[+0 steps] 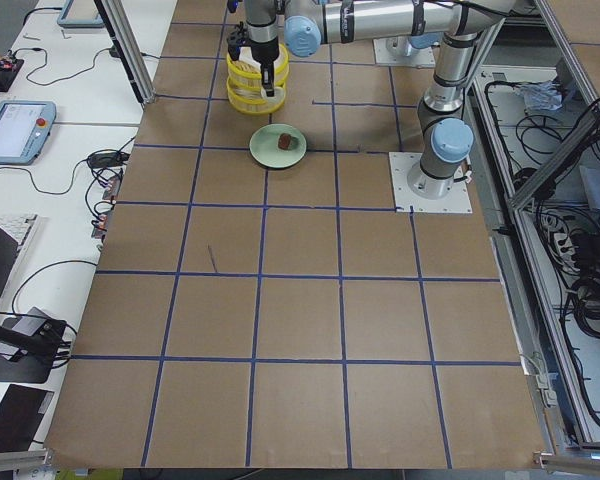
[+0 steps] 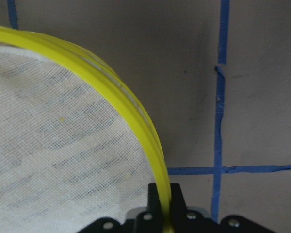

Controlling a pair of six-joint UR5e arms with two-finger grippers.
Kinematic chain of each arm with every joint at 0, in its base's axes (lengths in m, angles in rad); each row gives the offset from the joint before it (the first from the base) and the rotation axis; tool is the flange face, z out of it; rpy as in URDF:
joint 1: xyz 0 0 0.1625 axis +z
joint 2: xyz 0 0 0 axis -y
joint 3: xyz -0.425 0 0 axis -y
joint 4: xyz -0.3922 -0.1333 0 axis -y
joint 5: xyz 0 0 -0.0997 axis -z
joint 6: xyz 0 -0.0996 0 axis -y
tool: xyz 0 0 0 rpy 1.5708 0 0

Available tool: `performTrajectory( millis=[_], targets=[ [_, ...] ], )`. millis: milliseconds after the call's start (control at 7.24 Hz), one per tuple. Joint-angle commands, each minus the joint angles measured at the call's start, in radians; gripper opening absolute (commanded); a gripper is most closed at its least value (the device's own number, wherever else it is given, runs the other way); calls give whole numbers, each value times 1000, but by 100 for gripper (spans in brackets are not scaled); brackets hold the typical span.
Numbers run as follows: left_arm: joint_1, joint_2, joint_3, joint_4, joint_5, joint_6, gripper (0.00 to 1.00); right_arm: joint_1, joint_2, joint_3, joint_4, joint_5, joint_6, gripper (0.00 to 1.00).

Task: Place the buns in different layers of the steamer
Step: 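Lift the white bun with the left gripper while the right lifts the top tier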

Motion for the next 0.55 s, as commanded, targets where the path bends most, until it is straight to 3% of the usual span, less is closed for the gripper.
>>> performTrajectory(
  millis=[0,415],
  targets=[
    [-7,13,10,-38,-36,-27,6,-133,-34,-4,79,-20,-174,8],
    [-83,-4,9,13,-82,-166,6,-347,-38,-8,65,-78,-450,8]
  ],
)
